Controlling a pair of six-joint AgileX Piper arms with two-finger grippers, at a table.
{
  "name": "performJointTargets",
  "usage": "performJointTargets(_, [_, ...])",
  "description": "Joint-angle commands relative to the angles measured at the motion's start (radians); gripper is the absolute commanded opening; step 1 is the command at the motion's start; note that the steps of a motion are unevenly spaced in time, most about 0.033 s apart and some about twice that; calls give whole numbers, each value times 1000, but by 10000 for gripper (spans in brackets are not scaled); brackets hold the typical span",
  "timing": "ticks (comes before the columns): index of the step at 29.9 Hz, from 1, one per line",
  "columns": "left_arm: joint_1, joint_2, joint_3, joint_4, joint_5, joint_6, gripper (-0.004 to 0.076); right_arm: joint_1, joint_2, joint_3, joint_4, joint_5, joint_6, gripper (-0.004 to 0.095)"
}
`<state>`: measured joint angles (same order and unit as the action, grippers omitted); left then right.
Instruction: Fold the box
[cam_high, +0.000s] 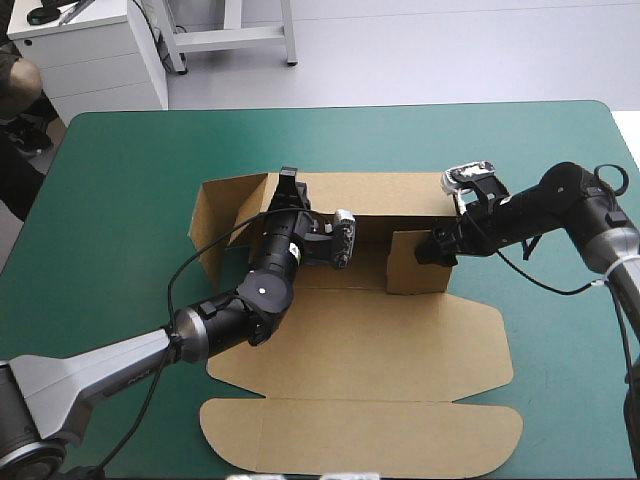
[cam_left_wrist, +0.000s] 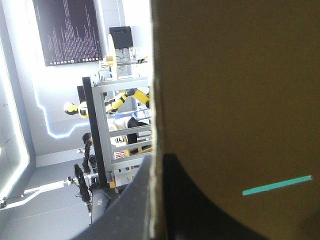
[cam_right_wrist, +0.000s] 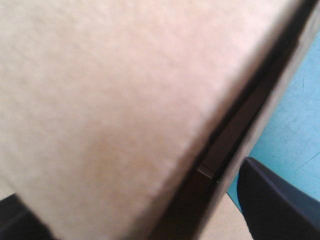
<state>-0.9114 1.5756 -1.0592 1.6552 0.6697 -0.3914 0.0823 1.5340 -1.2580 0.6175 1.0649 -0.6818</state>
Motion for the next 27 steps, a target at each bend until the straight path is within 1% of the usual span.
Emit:
performJointTargets(1, [-2,-42,-30,40,27,-5,-10,16,-89,31,32,-99,7,748])
performJointTargets(7, [-2,-42,-30,40,27,-5,-10,25,-159,172,40,-279,-9,748])
performJointTargets(9, [-2,-42,-30,40,27,-5,-10,37,-174,207,50,-318,-48,735])
performJointTargets(12, [-2,-42,-30,40,27,-5,-10,73,-175,251,52,-401,-51,674])
performJointTargets(16, [-2,-42,-30,37,27,-5,-10,135,-175,299,51,-554,-49,585])
performJointTargets(18, [-2,-42,-30,37,27,-5,-10,156,-175,306,51,-597,-31,547])
performJointTargets(20, [-2,-42,-30,37,25,-5,-10,169,-175,308,55,-632,-21,485])
performJointTargets(23, [-2,-42,-30,37,28,-21,-10,174,-175,308,83,-668,-21,342])
performJointTargets(27, [-2,-42,-30,37,25,-21,-10,174,-175,308,93,-695,-30,99])
